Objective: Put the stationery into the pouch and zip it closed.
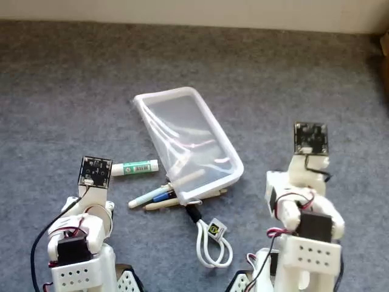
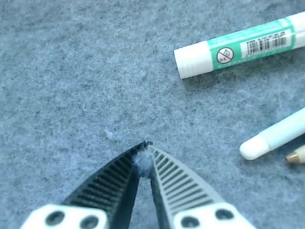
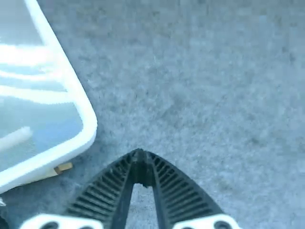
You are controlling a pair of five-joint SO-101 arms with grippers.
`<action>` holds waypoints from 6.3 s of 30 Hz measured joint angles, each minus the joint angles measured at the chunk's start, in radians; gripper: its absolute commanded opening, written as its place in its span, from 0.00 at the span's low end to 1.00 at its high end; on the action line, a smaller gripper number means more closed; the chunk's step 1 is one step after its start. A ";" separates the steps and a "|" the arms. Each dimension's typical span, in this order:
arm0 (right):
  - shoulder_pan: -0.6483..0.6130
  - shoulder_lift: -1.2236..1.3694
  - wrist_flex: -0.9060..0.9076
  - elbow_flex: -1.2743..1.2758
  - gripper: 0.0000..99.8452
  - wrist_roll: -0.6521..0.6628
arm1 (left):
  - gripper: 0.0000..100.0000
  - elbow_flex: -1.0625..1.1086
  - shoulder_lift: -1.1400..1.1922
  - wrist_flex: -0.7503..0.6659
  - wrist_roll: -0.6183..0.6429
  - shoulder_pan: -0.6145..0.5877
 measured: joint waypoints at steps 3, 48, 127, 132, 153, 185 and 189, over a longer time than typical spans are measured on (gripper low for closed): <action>-0.063 0.000 0.095 -0.143 0.01 0.017 | 0.01 0.000 0.000 -0.002 0.000 0.000; -1.005 0.608 -0.232 0.058 0.17 -0.249 | 0.20 0.000 -0.002 -0.008 0.000 -0.118; -0.964 0.649 -0.361 0.164 0.12 -0.249 | 0.20 0.000 -0.002 -0.008 0.000 -0.118; -0.964 0.649 -0.361 0.164 0.02 -0.249 | 0.20 0.000 -0.002 -0.008 0.000 -0.118; -0.875 0.258 -0.127 0.075 0.01 -0.066 | 0.27 -0.153 -0.003 -0.018 0.072 -0.075; -0.872 0.210 0.061 -0.198 0.01 0.258 | 0.35 -0.535 -0.006 0.012 0.402 0.404; -0.872 0.210 0.061 -0.198 0.01 0.258 | 0.35 -0.535 -0.006 0.012 0.402 0.479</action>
